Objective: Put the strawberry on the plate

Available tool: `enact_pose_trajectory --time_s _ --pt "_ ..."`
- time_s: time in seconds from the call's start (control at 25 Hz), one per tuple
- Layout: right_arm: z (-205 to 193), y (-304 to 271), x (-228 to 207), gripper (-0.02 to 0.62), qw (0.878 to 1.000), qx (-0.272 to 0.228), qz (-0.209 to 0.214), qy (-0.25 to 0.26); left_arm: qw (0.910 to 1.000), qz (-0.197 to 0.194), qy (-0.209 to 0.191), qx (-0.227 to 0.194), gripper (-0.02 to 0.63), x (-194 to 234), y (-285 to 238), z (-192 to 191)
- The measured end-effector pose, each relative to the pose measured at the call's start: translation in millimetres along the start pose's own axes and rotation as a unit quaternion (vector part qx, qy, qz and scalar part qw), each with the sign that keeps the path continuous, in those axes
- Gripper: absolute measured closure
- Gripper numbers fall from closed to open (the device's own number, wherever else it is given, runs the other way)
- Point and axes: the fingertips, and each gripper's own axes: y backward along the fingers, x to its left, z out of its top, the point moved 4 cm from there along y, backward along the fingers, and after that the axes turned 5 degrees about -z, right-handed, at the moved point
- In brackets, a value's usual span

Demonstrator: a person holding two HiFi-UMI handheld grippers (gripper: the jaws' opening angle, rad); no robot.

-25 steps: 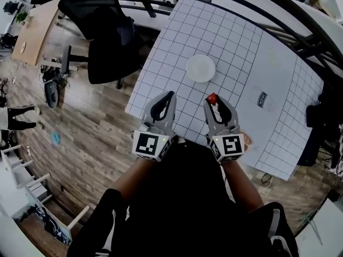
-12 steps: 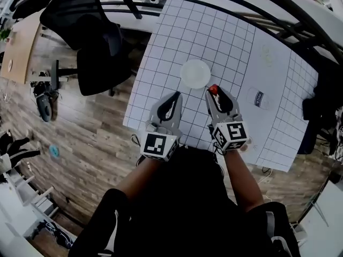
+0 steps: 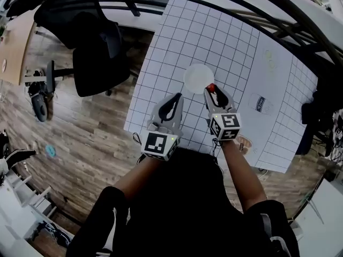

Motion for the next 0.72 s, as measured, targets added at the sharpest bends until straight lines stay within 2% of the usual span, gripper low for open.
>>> enact_pose_trajectory --time_s 0.28,0.72 --pt "-32.5 -41.6 -3.2 0.457 0.999 0.049 -0.006 -0.002 0.9996 -0.025 0.012 -0.008 0.597 9.5 -8.2 0.6" --pt "-68.8 -96.3 -11.2 0.456 0.992 0.12 -0.007 0.031 0.9996 0.019 0.02 -0.004 0.597 42.8 6.7 -1.5"
